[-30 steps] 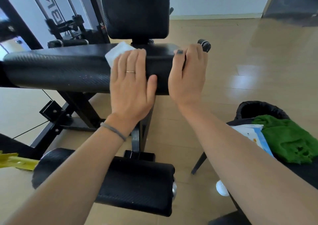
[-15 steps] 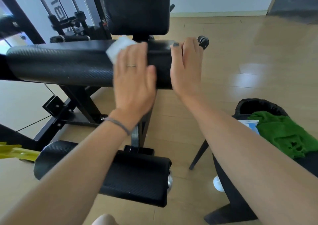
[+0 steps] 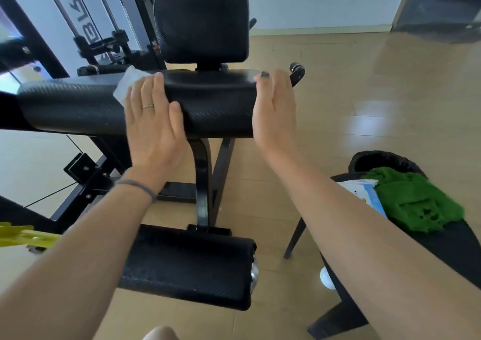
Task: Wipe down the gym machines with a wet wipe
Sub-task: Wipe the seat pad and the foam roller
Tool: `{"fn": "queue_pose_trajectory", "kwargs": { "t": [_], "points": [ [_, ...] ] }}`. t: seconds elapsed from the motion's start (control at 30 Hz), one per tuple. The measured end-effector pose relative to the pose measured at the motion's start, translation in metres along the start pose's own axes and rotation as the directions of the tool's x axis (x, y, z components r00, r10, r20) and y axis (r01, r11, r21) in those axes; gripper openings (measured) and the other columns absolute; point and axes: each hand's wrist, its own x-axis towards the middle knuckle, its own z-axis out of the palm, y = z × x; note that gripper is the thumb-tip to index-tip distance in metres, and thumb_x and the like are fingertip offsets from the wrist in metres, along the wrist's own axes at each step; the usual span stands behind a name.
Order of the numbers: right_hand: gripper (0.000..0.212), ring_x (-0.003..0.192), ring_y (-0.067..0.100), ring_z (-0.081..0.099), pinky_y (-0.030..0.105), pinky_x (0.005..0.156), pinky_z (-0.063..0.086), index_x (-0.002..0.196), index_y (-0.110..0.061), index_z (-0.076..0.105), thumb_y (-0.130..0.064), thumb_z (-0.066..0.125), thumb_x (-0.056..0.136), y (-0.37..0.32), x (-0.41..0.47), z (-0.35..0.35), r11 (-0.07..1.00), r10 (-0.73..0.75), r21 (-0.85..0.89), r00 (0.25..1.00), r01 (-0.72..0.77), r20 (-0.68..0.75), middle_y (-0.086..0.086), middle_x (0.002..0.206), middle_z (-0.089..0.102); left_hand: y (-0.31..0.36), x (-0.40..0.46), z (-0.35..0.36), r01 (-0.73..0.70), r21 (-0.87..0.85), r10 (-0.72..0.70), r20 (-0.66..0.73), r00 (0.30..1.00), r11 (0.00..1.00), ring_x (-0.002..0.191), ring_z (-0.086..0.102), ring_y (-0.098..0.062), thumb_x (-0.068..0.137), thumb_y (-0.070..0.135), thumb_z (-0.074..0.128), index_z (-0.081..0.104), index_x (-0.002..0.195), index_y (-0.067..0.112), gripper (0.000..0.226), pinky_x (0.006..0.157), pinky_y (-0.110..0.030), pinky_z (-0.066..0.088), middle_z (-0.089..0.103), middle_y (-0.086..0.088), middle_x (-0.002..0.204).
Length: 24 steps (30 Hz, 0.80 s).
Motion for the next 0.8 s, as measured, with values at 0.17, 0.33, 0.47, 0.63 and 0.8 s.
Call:
{"fn": "queue_pose_trajectory", "kwargs": {
  "t": [0.17,0.33,0.47,0.63,0.8],
  "points": [
    [0.029,0.08,0.018,0.042,0.025,0.074,0.028,0.074,-0.035,0.026,-0.028,0.036,0.1,0.005,0.003,0.006,0.989,-0.115,-0.099,0.989,0.106,-0.09,-0.015,0.079,0.039,0.089,-0.02,0.02,-0.334,-0.009,0.334,0.043,0.942,0.943,0.151,0.023,-0.032,0.105,0.028,0.036,0.027,0.156,0.002,0.058,0.124,-0.047,0.015,0.029,-0.016,0.162],
    [0.03,0.08,0.018,0.039,0.026,0.069,0.027,0.073,-0.028,0.027,-0.027,0.036,0.101,0.006,0.005,0.005,0.986,-0.104,-0.138,0.991,0.092,-0.081,-0.013,0.078,0.037,0.037,-0.008,0.01,-0.412,0.086,0.402,0.114,0.909,0.907,0.155,0.014,-0.024,0.107,0.029,0.022,0.014,0.16,0.01,0.057,0.127,-0.039,0.005,0.018,-0.01,0.167],
    [0.02,0.083,0.017,0.044,0.015,0.066,0.033,0.081,-0.023,0.04,-0.029,0.039,0.099,0.002,-0.003,0.019,0.985,-0.107,-0.151,0.98,0.081,-0.167,-0.012,0.085,0.042,-0.036,0.007,-0.007,-0.156,0.094,0.149,0.082,0.985,0.983,0.148,0.027,-0.028,0.107,0.027,0.02,0.027,0.156,0.011,0.053,0.125,-0.046,0.017,0.035,-0.011,0.158],
    [0.029,0.094,0.015,0.049,0.005,0.075,0.034,0.1,-0.008,0.058,-0.031,0.042,0.096,0.007,-0.008,0.033,0.984,-0.123,-0.16,0.951,0.08,-0.284,0.0,0.104,0.057,-0.002,0.002,-0.001,-0.192,0.103,0.187,0.057,0.981,0.976,0.149,0.025,-0.031,0.107,0.035,0.019,0.024,0.158,0.019,0.054,0.124,-0.054,0.012,0.033,-0.005,0.16],
    [0.028,0.092,0.014,0.047,0.013,0.069,0.03,0.098,-0.008,0.057,-0.031,0.043,0.093,0.011,-0.006,0.033,0.961,-0.204,-0.246,0.929,0.129,-0.31,0.001,0.102,0.058,0.034,-0.005,0.013,-0.475,0.09,0.469,0.079,0.88,0.876,0.154,0.018,-0.026,0.108,0.038,0.012,0.014,0.162,0.023,0.056,0.123,-0.057,0.011,0.017,0.001,0.168]
  ]
}}
